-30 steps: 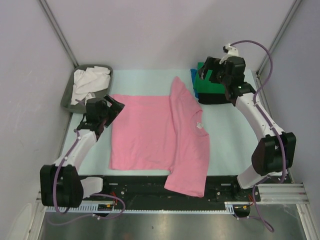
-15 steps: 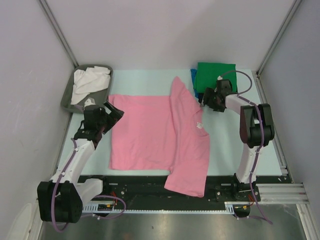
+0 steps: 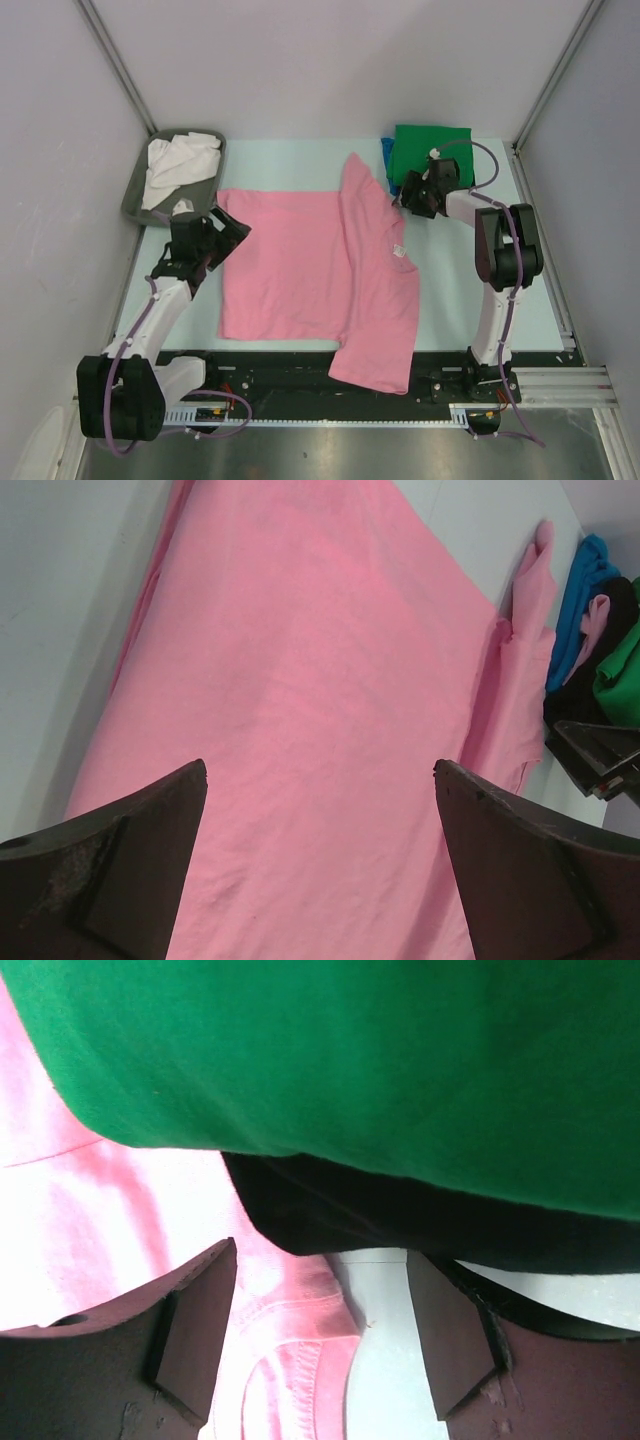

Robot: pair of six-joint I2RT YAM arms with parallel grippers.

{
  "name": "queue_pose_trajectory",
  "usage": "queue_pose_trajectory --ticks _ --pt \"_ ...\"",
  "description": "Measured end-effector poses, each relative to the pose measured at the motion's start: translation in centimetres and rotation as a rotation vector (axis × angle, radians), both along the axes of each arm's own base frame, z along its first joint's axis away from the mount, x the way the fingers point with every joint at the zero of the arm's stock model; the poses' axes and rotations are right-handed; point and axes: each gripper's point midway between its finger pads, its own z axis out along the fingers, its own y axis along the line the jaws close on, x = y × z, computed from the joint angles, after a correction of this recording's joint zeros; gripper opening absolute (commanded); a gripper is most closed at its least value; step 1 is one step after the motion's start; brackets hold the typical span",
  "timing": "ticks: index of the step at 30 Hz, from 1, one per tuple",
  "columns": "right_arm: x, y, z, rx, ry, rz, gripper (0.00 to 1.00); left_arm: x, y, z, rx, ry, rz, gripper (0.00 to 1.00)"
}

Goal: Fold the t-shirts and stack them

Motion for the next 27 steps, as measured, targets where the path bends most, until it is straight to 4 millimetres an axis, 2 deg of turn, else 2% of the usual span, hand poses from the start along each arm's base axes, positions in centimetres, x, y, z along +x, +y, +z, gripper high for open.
queue_pose_trajectory --ticks 3,4,7,10,12,13,15,16,19,27 --pt "0.1 0.7 -0.1 0.008 -0.006 0.015 0.61 -0.1 0.0 -0.4 -0.003 0.003 -0.001 1.0" --pt "0.0 0.9 -0.2 0.011 -0.003 0.019 0.5 -0.2 0.0 -0.6 -0.004 0.006 -0.002 1.0" --pt "-0.3 1.5 -0.6 0.017 0.009 0.032 0.36 -0.5 0.1 -1.3 -0.006 0.02 0.0 1.0" --pt "-0.5 1.9 -0.9 0.019 0.018 0.04 0.36 -0.6 0.3 -1.6 -0.007 0.026 0.004 1.0" --pt "-0.6 2.1 -0.9 0.019 0.023 0.042 0.32 -0.6 0.4 -1.6 -0.009 0.025 0.007 1.0" --pt "-0.6 2.2 -0.9 0.019 0.024 0.044 0.27 -0.6 0.4 -1.6 -0.012 0.024 0.006 1.0" --pt "-0.8 2.2 -1.0 0.014 0.029 0.047 0.23 -0.6 0.4 -1.7 -0.016 0.022 0.005 1.0" --pt "-0.9 2.2 -1.1 0.012 0.033 0.048 0.15 -0.7 0.4 -1.7 -0.018 0.022 0.004 1.0" --pt "-1.1 2.2 -1.4 0.002 0.044 0.046 0.0 -0.8 0.5 -2.0 -0.02 0.027 0.005 1.0" --pt "-1.0 1.3 -1.6 -0.029 0.052 0.015 0.0 -1.1 0.4 -1.8 -0.025 0.016 0.001 1.0"
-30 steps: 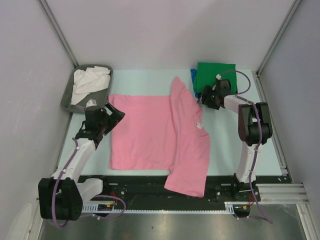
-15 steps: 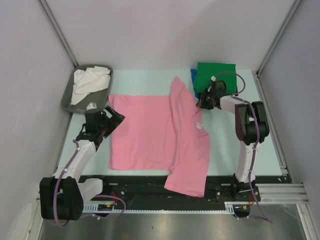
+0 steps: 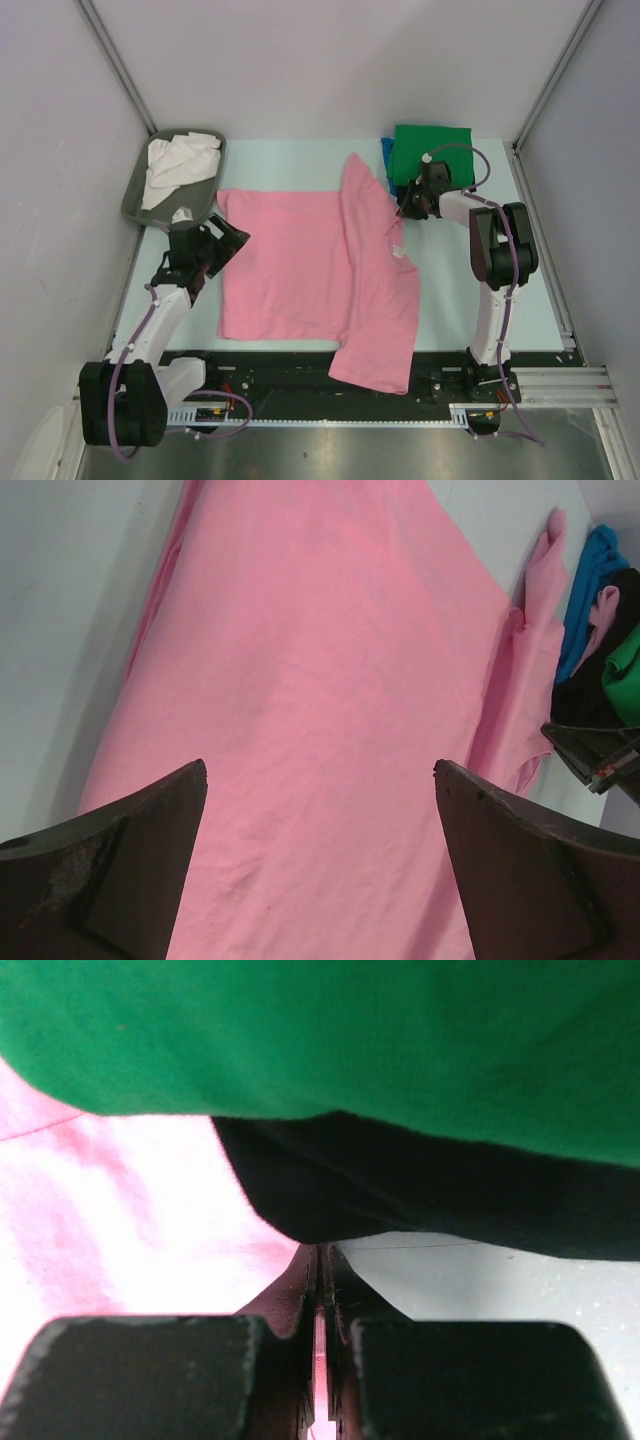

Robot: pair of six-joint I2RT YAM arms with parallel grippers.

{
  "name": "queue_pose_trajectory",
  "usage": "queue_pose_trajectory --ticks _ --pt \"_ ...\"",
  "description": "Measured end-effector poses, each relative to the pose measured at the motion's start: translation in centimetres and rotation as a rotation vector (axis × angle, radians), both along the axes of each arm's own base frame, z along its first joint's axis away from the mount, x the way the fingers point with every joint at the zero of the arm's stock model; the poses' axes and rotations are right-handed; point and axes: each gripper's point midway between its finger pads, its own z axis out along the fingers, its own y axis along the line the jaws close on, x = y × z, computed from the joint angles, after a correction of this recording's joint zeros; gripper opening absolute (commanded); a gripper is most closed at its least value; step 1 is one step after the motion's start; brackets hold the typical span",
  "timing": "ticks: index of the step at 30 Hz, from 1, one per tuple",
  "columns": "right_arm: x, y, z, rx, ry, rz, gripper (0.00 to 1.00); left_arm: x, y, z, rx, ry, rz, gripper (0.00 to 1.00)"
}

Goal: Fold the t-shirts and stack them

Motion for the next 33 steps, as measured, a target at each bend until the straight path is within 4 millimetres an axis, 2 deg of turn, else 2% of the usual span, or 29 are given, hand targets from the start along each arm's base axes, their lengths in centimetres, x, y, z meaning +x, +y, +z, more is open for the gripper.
queue_pose_trajectory --ticks 6,7,9,14,15,17,18,19,21,24,28,33 --pt "0.6 -2.4 0.0 -0.035 0.004 -0.07 0.0 -0.1 -0.2 0.7 -0.009 -0.023 -0.012 1.0" --pt "0.8 -3.9 0.0 -0.046 0.009 -0.114 0.0 -0.1 -0.3 0.9 -0.01 -0.029 -0.013 1.0" --pt "0.8 -5.3 0.0 -0.065 0.016 -0.157 0.0 -0.2 -0.3 1.0 -0.01 -0.031 -0.014 1.0" --pt "0.3 -7.9 0.0 -0.109 0.048 -0.243 0.0 -0.7 0.0 1.4 -0.011 -0.035 -0.008 1.0" --pt "0.2 -8.2 0.0 -0.111 0.054 -0.253 0.06 -0.7 0.1 1.5 -0.011 -0.036 -0.002 1.0" --pt "0.0 -8.8 0.0 -0.111 0.066 -0.272 0.36 -0.9 0.5 1.7 -0.011 -0.041 0.009 1.0" --pt "-0.1 -8.9 0.1 -0.108 0.071 -0.279 0.62 -0.9 0.6 1.8 -0.01 -0.043 0.012 1.0" --pt "-0.1 -9.0 0.2 -0.105 0.069 -0.288 0.76 -1.0 0.6 1.9 -0.011 -0.044 0.014 1.0" --pt "-0.1 -9.1 1.0 -0.109 0.056 -0.293 0.99 -1.2 0.6 1.9 -0.013 -0.041 0.011 1.0" --pt "-0.6 -9.2 2.1 -0.146 0.045 -0.294 1.0 -1.7 0.2 1.8 -0.018 -0.028 -0.011 1.0" --pt "-1.5 -7.5 5.7 -0.201 -0.019 -0.261 1.0 -2.9 -0.2 1.0 -0.005 0.016 -0.055 1.0" --pt "-3.3 -2.8 15.9 -0.179 -0.241 -0.176 1.0 -5.7 -0.3 -1.1 0.004 0.15 -0.081 1.0"
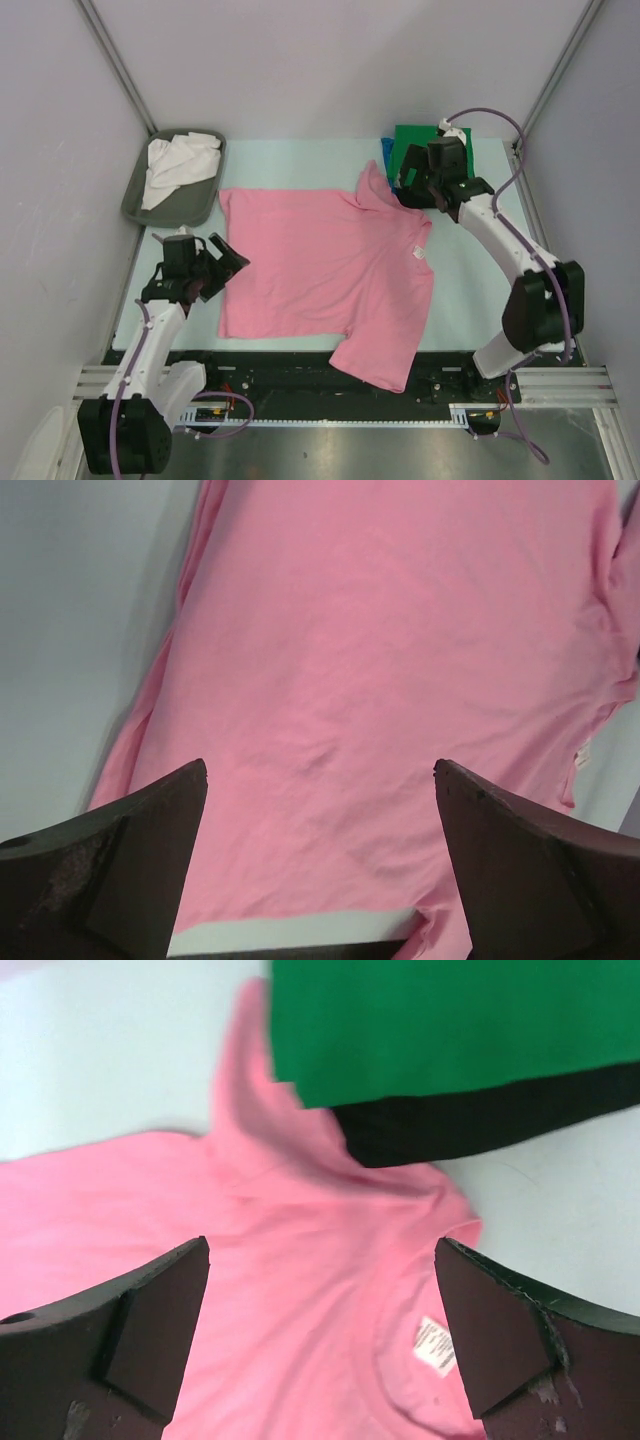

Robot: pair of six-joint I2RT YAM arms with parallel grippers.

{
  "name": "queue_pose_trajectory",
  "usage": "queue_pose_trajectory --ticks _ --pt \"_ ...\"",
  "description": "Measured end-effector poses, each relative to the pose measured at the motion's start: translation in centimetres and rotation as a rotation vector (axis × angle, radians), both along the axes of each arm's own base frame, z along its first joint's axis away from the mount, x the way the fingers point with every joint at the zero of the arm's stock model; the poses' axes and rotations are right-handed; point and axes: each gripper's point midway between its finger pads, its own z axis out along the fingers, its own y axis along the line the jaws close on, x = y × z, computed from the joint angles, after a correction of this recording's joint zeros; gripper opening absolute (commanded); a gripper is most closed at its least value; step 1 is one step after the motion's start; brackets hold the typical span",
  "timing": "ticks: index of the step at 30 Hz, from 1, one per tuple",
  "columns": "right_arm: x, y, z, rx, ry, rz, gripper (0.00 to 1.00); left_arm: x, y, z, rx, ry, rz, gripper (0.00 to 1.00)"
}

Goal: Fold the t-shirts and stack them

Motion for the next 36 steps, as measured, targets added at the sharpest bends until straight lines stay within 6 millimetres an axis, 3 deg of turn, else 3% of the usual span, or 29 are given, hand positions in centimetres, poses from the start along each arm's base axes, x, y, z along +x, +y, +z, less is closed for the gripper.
queue_pose_trajectory --ticks 4,7,11,17,24,28,36 --pt "-2.9 3.9 6.3 0.006 -0.137 0.094 1.0 -2.1 0.2 -0.4 0.008 0.047 0.018 1.0" --pt "-4.9 6.6 8.0 0.004 -0.175 0.163 1.0 -3.5 -0.3 -0.8 0.023 0.082 0.004 1.0" --pt "-7.2 9.2 6.5 -0.018 -0.141 0.236 1.0 -5.7 -1.1 -2.6 0.061 0.222 -0.022 1.0" --pt "-9.9 10.3 3.3 -0.056 -0.068 0.291 1.0 -8.7 -0.3 -4.1 0.089 0.394 0.074 1.0" --pt "-12.0 9.6 5.2 -0.048 -0.129 0.321 1.0 -8.6 1.4 -2.1 0.014 0.289 0.257 1.0" --pt "-12.8 9.4 6.2 -0.039 -0.168 0.345 1.0 -9.6 3.1 -3.9 0.011 0.384 0.366 1.0" --pt "-13.7 9.3 5.4 -0.011 -0.165 0.379 1.0 -12.1 3.4 -5.8 0.017 0.535 0.443 1.0"
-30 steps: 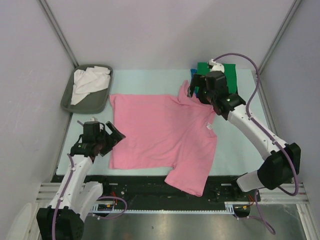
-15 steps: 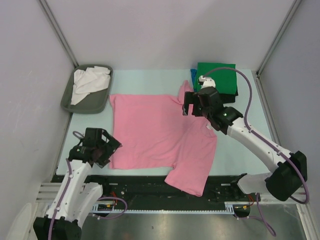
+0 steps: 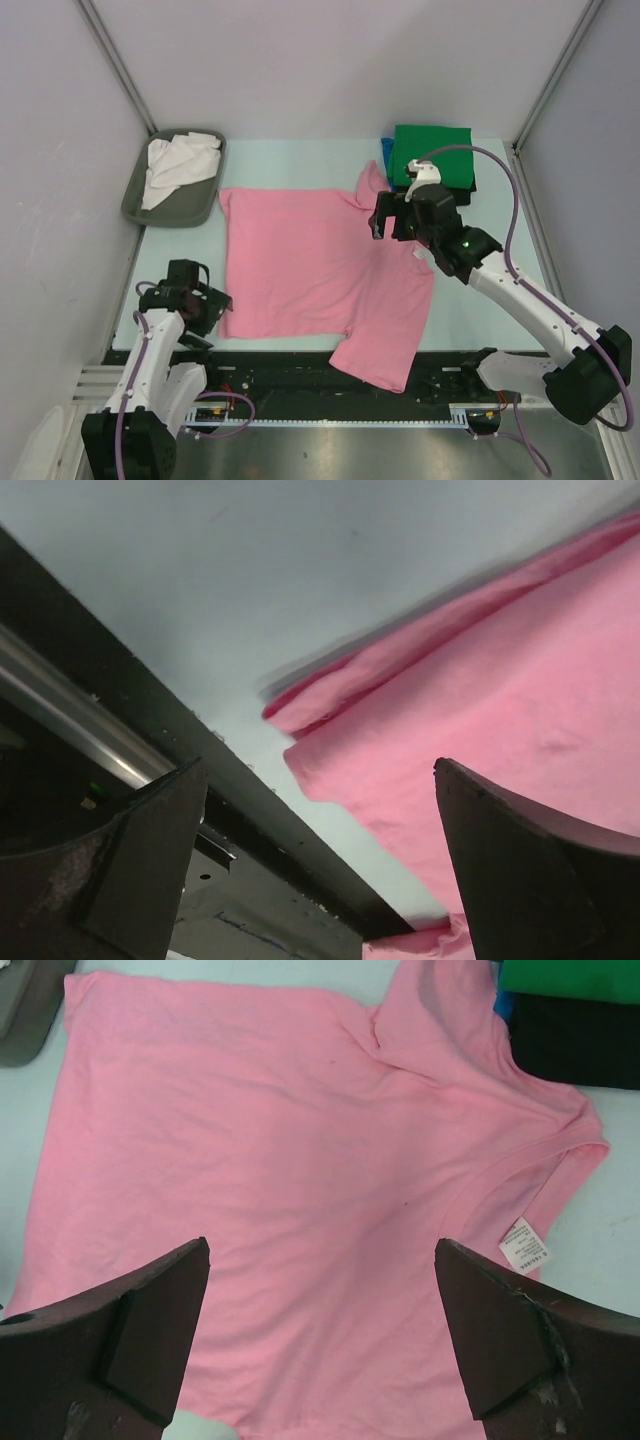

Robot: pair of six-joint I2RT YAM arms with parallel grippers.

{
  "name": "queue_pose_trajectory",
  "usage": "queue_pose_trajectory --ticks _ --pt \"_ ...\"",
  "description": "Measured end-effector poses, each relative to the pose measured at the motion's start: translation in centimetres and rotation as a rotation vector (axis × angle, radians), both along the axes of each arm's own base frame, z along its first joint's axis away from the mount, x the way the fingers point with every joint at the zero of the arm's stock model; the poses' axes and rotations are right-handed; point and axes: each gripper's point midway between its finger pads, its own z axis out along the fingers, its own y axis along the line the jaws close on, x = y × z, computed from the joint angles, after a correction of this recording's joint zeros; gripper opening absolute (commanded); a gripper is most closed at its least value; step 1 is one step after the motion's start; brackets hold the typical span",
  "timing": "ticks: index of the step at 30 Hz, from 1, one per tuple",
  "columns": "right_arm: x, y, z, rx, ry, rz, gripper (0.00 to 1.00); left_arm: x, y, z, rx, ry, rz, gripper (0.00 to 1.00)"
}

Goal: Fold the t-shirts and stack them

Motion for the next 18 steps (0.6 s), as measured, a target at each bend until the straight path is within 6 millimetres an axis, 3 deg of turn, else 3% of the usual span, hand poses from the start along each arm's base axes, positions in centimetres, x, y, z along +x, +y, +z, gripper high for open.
queue_pose_trajectory --ticks 13,18 --pt "-0.7 -0.5 1.4 0.076 -0.026 0.035 1.0 -0.7 2.1 -0.8 0.056 0.073 0.24 1.0" --pt "-0.9 -0.6 1.7 0.091 -0.033 0.044 0.99 -2.7 1.7 -3.4 0.028 0.192 0.26 1.0"
